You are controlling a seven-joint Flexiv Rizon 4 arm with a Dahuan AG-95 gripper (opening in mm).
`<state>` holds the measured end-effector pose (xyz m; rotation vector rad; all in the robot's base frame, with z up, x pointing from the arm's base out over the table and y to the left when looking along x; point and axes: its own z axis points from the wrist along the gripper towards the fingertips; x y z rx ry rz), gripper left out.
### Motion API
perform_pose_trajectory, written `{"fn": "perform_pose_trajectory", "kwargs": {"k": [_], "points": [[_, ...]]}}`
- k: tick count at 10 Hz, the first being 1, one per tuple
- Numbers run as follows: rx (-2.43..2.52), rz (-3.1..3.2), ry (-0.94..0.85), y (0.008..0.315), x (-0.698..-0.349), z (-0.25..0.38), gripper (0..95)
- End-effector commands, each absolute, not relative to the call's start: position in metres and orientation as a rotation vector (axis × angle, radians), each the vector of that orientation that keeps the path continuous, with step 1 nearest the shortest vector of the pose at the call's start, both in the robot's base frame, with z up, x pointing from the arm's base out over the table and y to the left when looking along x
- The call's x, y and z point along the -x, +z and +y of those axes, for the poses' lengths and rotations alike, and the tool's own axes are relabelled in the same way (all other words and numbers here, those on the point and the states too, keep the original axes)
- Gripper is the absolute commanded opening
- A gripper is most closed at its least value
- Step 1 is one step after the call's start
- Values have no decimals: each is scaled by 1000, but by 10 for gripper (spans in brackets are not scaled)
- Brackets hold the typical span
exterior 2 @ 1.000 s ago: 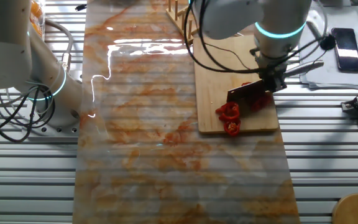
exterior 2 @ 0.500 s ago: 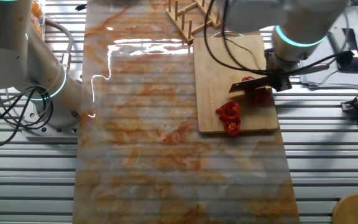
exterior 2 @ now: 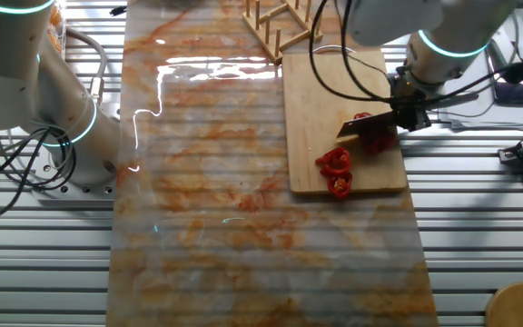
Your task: Chop the chili peppers
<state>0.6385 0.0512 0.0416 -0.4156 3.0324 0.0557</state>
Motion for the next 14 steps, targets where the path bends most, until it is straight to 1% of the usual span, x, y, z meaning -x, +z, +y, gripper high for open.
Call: {"fn": "perform_pose_trajectory", "kwargs": {"k": [1, 3, 6, 11, 14], "points": [[435, 2951, 105, 43, -637, 49, 0], [426, 2920, 140, 44, -639, 51, 0], [441, 2944, 115, 43, -642, 51, 0], [445, 2931, 125, 39, -652, 50, 0], [416, 2928, 137, 46, -661, 58, 0]]}}
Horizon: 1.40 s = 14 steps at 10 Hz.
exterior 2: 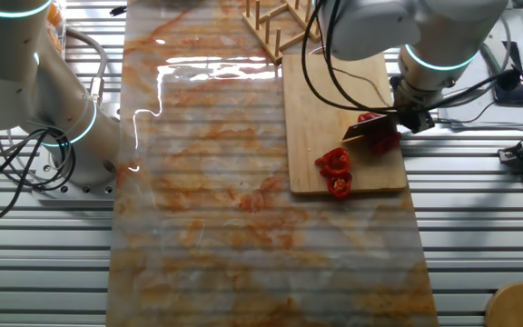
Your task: Chop the chili peppers
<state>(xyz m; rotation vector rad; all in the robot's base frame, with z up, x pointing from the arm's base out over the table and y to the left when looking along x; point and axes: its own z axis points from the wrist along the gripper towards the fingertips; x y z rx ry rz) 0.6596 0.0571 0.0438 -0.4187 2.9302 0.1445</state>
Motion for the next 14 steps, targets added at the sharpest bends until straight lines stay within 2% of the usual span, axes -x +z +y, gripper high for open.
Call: {"fn": "perform_pose_trajectory", "kwargs": {"k": [1, 4, 8, 10, 14], "points": [[418, 2915, 128, 44, -664, 57, 0], [419, 2913, 125, 50, -671, 60, 0], [414, 2892, 127, 43, -685, 60, 0], [389, 2911, 121, 51, -694, 68, 0], [406, 2907, 111, 46, -697, 65, 0]]}}
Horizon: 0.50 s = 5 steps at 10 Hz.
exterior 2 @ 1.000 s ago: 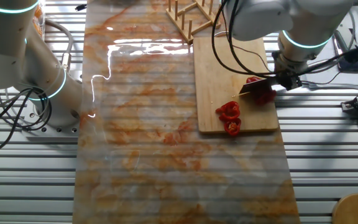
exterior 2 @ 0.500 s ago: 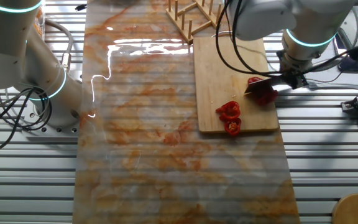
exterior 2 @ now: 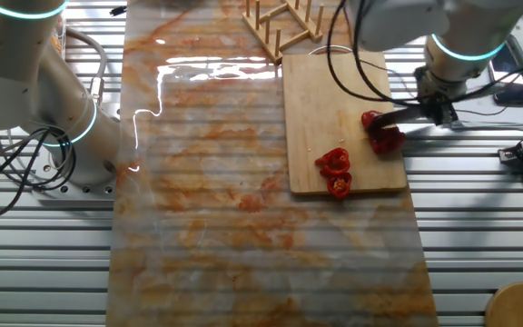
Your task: Chop the chili peppers
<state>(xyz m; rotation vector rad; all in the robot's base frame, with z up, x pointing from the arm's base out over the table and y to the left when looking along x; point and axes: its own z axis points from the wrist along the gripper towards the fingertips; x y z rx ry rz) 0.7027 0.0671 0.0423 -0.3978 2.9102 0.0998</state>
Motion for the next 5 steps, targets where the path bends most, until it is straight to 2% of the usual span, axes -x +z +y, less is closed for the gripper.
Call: {"fn": "perform_pose_trajectory", "kwargs": {"k": [1, 5], "points": [[404, 2910, 111, 47, -696, 66, 0], [430, 2895, 112, 48, -684, 60, 0]]}}
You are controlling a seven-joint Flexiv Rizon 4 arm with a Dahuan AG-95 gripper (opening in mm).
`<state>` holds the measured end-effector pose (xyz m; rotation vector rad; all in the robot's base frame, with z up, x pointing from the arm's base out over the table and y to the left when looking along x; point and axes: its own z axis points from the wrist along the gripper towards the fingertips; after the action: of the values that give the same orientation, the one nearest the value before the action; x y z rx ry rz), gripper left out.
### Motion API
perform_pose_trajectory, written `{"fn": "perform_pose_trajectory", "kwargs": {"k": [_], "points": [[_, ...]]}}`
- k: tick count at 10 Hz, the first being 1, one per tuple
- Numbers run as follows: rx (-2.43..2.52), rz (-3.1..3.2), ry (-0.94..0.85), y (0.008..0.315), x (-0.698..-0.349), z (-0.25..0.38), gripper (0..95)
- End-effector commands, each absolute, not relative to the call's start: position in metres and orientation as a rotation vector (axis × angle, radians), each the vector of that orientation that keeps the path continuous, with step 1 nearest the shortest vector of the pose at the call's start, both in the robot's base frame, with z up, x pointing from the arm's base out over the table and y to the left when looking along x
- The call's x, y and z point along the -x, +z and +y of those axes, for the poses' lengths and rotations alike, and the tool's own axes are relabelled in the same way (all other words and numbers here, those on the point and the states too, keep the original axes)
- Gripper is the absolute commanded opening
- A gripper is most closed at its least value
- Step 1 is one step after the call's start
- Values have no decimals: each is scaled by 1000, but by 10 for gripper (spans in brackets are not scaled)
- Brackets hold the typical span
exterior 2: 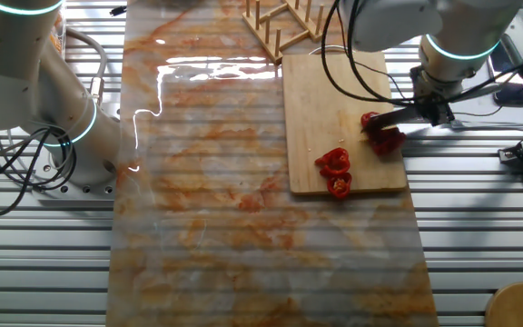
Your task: Chop the chili peppers
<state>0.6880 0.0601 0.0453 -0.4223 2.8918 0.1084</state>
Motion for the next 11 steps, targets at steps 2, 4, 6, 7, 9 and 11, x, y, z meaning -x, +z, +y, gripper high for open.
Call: {"fn": "perform_pose_trajectory", "kwargs": {"k": [2, 4, 6, 7, 9, 11], "points": [[436, 2895, 112, 46, -677, 57, 0], [444, 2893, 111, 42, -670, 55, 0], [452, 2899, 119, 42, -661, 53, 0], [450, 2903, 120, 50, -654, 57, 0], [468, 2905, 106, 52, -650, 56, 0], [492, 2893, 109, 45, -641, 48, 0]]}}
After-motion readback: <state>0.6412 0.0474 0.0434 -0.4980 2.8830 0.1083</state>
